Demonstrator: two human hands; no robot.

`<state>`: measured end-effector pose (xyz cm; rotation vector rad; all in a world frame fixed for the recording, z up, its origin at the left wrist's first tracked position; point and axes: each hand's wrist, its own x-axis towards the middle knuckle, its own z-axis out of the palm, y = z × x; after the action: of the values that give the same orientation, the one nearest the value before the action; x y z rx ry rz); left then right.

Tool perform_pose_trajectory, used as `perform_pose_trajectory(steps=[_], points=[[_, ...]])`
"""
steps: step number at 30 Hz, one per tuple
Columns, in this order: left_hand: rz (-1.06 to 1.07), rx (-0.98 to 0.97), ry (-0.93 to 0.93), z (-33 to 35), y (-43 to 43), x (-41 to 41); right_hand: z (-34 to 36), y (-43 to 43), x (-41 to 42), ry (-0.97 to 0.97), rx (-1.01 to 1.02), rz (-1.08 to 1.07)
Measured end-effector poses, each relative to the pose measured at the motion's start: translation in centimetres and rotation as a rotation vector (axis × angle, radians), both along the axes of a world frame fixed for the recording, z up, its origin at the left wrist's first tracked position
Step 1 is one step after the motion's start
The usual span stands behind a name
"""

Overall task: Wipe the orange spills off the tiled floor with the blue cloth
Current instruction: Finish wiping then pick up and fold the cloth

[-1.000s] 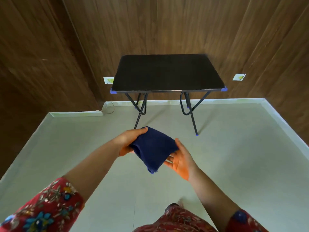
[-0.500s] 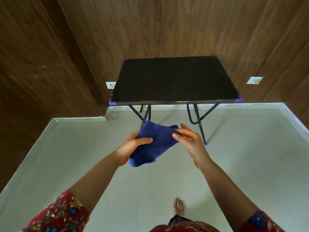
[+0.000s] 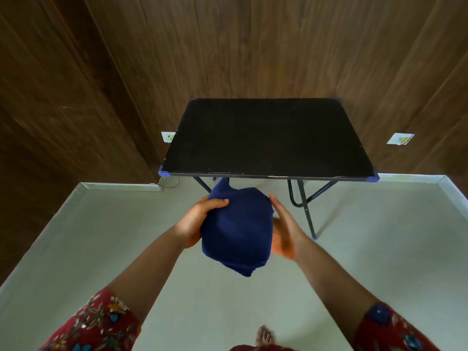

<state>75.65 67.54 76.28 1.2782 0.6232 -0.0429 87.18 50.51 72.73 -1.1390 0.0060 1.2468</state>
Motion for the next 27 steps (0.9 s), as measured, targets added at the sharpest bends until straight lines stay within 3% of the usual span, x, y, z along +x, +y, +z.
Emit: perform_pose_trajectory(steps=[3,5,7,9,12,16,20,23,27], points=[[-0.004,-0.061,-0.049,-0.6,0.4,0.6,-0.7,-0.3,-0.5,0.271,0.207,0.001],[-0.021,-0.081,-0.093,-0.6,0.7,0.7,-0.1,-0.3,0.5,0.135,0.202,-0.026],[-0.043,-0.070,-0.145,-0.3,1.2,0.9,0.6,-0.5,2.0,-0.223,0.104,0.034],[-0.056,-0.056,-0.217,0.3,1.6,1.4,1.5,-0.9,3.5,-0.433,0.078,0.053],[-0.031,-0.072,-0.271,0.8,1.8,2.8,2.2,-1.1,5.2,-0.437,0.132,0.077],[0.097,-0.068,-0.151,0.0,1.7,4.7,0.6,-1.1,6.4,-0.306,0.216,0.125],[-0.091,-0.130,-0.234,-1.2,2.0,5.3,-0.9,-0.6,7.4,-0.185,0.234,0.114],[-0.138,-0.006,-0.173,-1.9,2.1,6.0,-0.7,0.0,9.3,-0.240,0.222,0.126],[-0.011,0.101,-0.418,-0.2,3.9,7.7,1.4,0.7,11.6,-0.435,0.298,0.077]])
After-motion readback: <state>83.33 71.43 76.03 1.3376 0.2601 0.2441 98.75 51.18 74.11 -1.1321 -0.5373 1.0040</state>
